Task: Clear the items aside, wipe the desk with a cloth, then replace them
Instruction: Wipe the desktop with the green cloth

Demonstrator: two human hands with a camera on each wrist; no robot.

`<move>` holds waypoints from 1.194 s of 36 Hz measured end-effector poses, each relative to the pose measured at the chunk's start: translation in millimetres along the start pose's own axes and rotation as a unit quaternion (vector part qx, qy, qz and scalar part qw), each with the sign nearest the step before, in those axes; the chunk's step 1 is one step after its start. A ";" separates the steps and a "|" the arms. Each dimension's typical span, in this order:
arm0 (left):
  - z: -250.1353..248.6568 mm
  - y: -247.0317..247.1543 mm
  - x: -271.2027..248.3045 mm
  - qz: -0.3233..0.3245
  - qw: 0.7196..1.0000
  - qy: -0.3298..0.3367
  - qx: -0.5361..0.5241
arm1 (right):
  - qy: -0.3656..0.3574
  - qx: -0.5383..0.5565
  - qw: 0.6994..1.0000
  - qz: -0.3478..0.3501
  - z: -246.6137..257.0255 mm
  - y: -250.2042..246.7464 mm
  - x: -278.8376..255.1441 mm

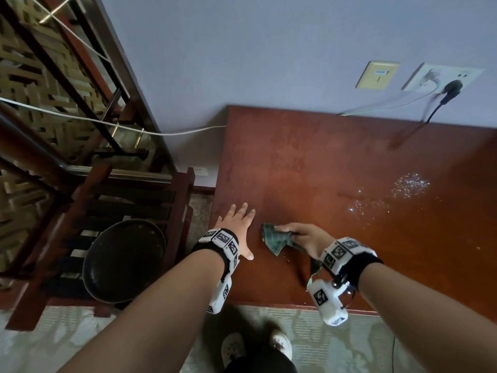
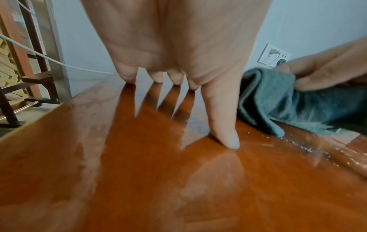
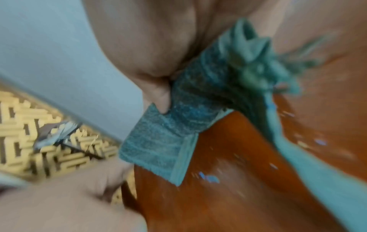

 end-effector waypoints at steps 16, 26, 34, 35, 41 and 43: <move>4.1 5.7 5.3 0.000 1.000 0.003 -0.003 | 0.061 -0.350 0.931 -0.084 -1.0 -21.1 56.8; -0.4 6.2 1.4 0.002 1.000 -0.008 -0.004 | -0.011 -0.434 0.901 -0.003 -19.1 26.6 34.5; -3.7 12.2 -7.1 0.038 0.999 0.000 0.014 | -0.076 -0.434 0.896 0.056 -26.8 50.0 0.3; -3.7 12.5 -8.4 0.043 0.999 0.002 0.013 | -0.089 -0.424 0.899 0.061 -25.9 52.0 -4.9; -2.0 10.4 -11.0 0.070 0.997 0.013 0.019 | -0.070 -0.231 0.961 0.137 -27.7 44.1 -19.8; -1.6 8.9 -11.5 0.081 0.997 0.011 0.019 | -0.020 -0.041 0.994 0.103 -20.8 26.6 -16.8</move>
Point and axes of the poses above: each hand's wrist, its own x-axis towards the middle knuckle, its own y-axis out of the palm, z = x × y, the point moved 7 cm from there along x, towards the middle knuckle, and after that the axes turned 15 degrees about z, right-handed, at the moved point
